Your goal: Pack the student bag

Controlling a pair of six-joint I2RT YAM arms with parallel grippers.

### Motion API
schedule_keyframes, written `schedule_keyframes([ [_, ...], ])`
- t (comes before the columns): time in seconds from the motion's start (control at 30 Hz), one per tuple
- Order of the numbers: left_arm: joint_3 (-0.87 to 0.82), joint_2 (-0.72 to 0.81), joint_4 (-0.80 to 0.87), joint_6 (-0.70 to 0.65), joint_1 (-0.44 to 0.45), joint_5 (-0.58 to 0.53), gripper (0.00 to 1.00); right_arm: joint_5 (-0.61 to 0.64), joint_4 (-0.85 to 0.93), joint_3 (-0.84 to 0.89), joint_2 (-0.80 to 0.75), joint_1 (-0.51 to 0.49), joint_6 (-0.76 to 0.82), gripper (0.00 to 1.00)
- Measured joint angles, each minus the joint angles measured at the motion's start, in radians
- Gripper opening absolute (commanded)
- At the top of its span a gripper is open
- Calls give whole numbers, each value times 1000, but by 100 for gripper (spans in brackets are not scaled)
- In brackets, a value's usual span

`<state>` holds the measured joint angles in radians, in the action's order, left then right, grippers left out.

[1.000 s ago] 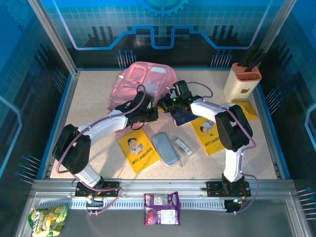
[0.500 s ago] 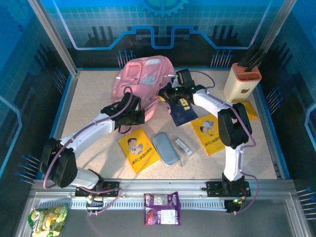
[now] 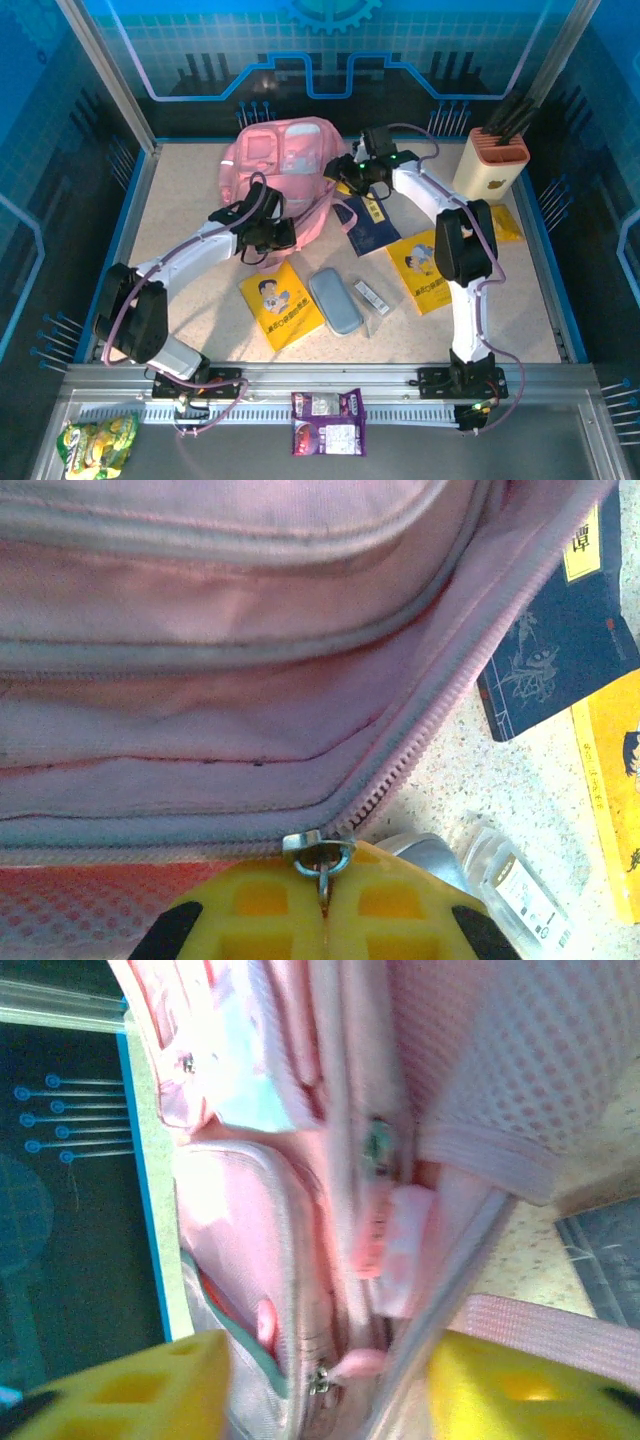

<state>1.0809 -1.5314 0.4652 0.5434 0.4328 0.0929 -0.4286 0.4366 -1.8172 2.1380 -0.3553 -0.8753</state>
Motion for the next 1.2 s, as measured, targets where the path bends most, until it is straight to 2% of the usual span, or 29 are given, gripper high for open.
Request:
schedule_keyframes([
  [0.23, 28, -40, 1, 12, 2, 20, 0, -13, 11, 262, -240, 4, 52, 88],
  [0.33, 40, -49, 1, 12, 8, 21, 0, -48, -41, 380, -319, -31, 9, 90],
  [0.47, 64, -67, 0, 13, 23, 22, 0, -77, -141, 460, -319, -94, -77, 87],
  [0.57, 80, -76, 1, 12, 39, 21, 0, -74, -231, 505, -301, -135, -165, 80],
  [0.67, 91, -78, 0, 12, 50, 21, 0, -61, -305, 509, -263, -156, -230, 67],
  [0.73, 95, -78, 2, 13, 51, 21, 0, -49, -335, 505, -234, -164, -257, 57],
  [0.9, 95, -78, 13, 11, 50, 20, 0, -18, -348, 500, -204, -167, -280, 22],
  [1.0, 95, -78, 23, 5, 50, 19, 0, -20, -326, 476, -196, -165, -261, 7],
  [1.1, 95, -70, 39, -1, 50, -2, 0, -36, -303, 445, -185, -162, -228, 0],
  [1.2, 80, -28, 63, -11, 50, -37, 0, -59, -247, 404, -181, -156, -154, 0],
])
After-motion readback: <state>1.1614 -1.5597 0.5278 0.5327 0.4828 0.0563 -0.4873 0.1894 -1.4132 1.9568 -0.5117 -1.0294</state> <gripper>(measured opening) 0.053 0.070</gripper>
